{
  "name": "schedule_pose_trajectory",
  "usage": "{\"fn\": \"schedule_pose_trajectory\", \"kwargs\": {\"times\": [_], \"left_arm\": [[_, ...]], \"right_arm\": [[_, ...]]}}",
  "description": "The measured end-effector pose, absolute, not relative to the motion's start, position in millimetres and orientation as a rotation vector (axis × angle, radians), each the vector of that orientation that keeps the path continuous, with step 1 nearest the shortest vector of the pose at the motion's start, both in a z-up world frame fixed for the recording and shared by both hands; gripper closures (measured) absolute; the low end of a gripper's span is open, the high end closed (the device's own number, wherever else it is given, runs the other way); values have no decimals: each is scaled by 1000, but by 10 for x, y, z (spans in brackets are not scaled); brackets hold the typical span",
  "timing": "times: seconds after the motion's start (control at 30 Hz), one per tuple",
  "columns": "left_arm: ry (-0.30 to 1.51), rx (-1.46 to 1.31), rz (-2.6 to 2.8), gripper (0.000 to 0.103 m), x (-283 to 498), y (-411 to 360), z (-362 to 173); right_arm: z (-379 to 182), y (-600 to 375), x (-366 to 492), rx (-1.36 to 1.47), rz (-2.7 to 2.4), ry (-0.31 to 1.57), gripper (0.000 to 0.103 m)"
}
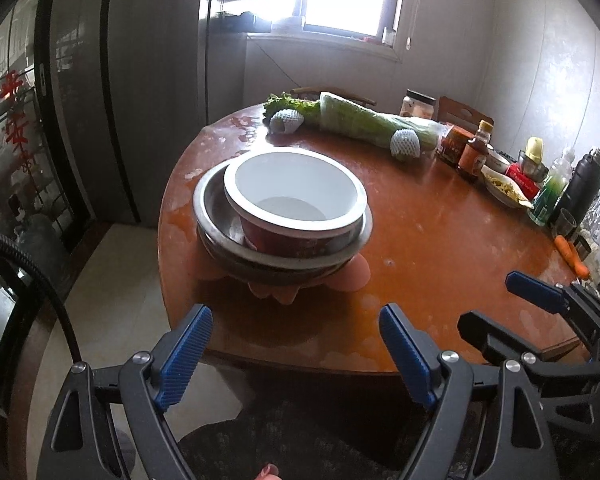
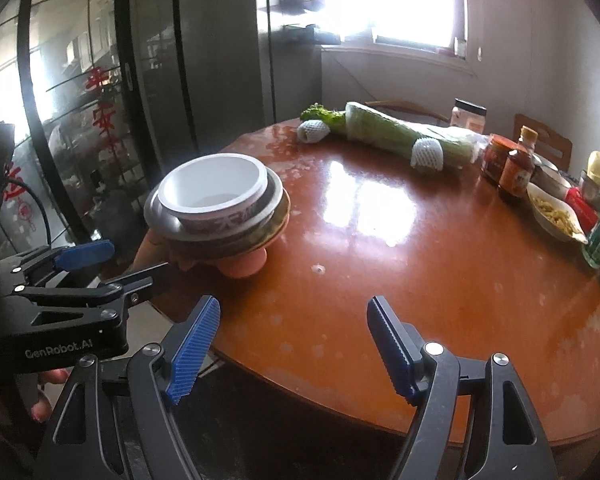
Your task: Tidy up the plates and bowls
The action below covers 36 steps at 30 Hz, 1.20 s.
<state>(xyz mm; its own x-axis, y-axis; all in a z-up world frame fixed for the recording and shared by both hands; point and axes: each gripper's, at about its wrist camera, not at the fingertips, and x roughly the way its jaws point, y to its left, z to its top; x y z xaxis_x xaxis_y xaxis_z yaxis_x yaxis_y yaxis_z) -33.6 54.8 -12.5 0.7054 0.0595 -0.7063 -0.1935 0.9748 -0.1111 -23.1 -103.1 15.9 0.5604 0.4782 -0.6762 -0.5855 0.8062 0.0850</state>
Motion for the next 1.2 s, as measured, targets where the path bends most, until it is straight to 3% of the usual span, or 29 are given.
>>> {"fn": "schedule_pose_trajectory", "kwargs": {"times": [1.2], "left_arm": [[779, -187, 145, 18, -342, 571, -116]], "right_arm": [[205, -1022, -302, -185, 622, 722, 25]]}}
